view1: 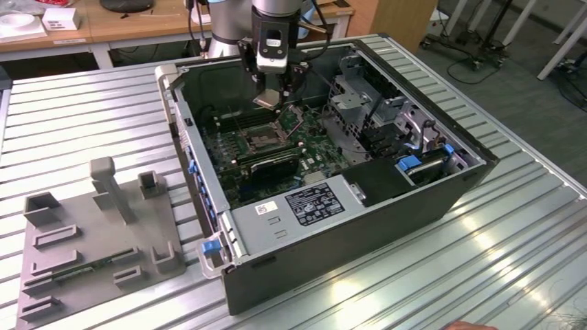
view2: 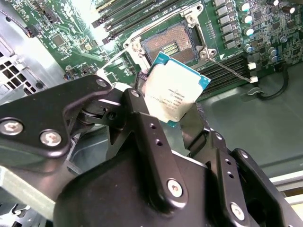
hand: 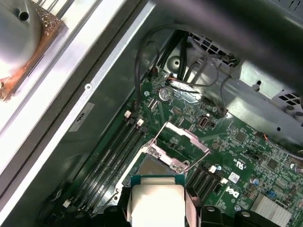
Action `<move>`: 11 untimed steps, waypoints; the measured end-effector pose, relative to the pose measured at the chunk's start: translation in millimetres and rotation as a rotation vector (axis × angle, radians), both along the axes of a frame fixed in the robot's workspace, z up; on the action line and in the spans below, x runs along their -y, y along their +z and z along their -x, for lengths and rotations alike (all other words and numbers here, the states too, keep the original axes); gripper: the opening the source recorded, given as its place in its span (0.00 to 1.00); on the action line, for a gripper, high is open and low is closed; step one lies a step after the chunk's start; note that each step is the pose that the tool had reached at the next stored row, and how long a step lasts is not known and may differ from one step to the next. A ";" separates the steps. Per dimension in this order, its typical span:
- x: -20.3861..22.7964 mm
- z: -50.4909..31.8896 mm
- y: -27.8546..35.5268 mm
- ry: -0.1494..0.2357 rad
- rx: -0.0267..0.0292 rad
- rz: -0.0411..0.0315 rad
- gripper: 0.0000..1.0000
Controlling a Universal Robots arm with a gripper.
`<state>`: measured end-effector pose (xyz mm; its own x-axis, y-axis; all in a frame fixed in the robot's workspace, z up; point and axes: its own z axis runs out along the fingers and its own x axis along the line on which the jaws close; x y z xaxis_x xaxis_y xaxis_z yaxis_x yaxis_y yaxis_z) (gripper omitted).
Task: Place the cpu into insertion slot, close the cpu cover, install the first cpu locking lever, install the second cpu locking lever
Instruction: 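Place the cpu into insertion slot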
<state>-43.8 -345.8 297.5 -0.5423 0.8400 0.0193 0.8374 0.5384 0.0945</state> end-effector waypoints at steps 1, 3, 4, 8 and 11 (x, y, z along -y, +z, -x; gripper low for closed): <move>0.0 0.0 0.0 0.000 0.0000 0.0000 0.54; 0.0 0.0 0.0 -0.001 0.0000 0.0000 0.54; 0.0 0.0 0.0 -0.001 0.0000 0.0000 0.54; 0.0 0.0 0.0 -0.001 0.0001 0.0000 0.54; 0.0 0.0 0.0 -0.005 0.0000 0.0000 0.54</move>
<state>-43.9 -345.8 297.4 -0.5383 0.8426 0.0193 0.8399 0.5344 0.0945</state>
